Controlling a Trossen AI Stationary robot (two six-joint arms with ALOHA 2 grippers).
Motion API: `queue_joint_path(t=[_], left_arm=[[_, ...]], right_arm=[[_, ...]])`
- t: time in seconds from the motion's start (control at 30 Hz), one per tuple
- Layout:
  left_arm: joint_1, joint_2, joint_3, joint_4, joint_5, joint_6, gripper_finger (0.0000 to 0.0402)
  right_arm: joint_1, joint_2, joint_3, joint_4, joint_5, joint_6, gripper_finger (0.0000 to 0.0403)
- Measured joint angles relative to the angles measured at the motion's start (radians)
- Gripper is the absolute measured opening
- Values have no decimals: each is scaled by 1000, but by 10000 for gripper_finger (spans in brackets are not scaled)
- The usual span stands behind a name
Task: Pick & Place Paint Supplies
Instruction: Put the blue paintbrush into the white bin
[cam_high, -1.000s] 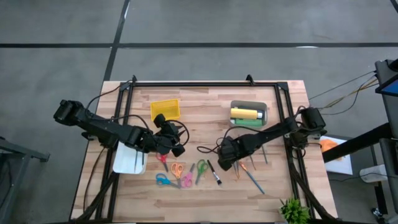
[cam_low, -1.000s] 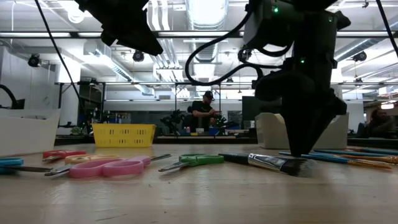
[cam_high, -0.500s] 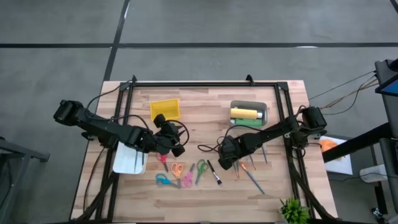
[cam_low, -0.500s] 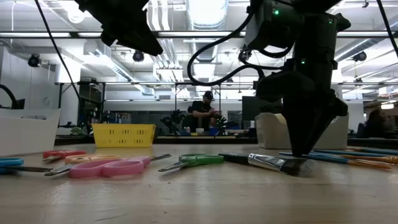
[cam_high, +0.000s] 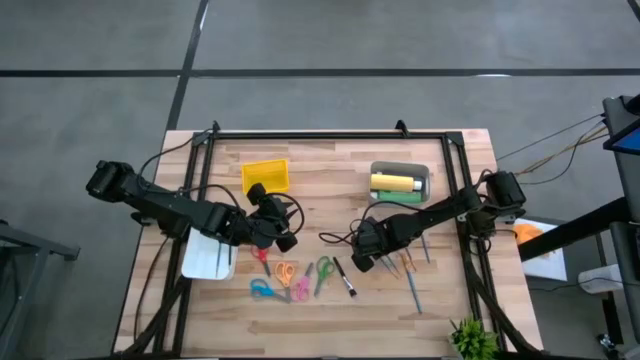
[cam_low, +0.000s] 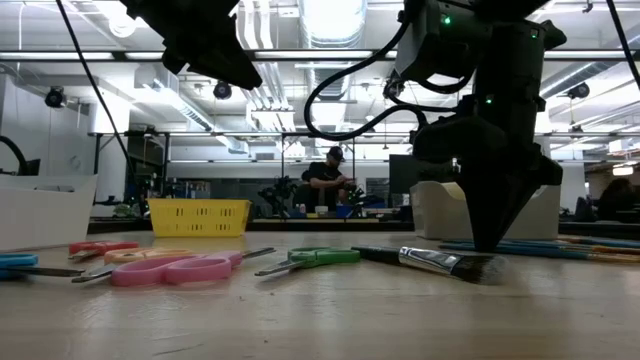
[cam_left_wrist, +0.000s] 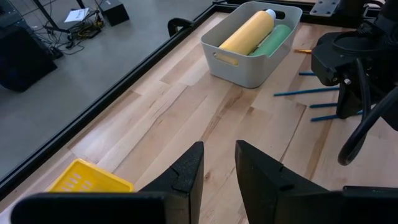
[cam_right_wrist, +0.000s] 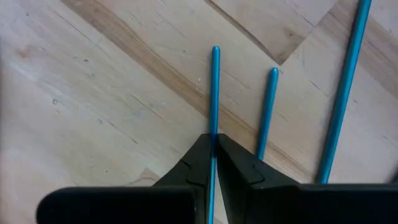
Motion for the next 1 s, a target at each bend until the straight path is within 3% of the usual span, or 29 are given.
queue_joint_path(t=[0.47, 0.73, 1.0], left_arm=[[0, 0, 0, 0, 0, 0, 93], [0, 0, 0, 0, 0, 0, 93], [0, 0, 0, 0, 0, 0, 93]], right_arm=[[0, -24, 64, 13, 6, -81, 16], [-1, -22, 155, 34, 103, -167, 16], [-31, -23, 167, 305, 140, -293, 16]])
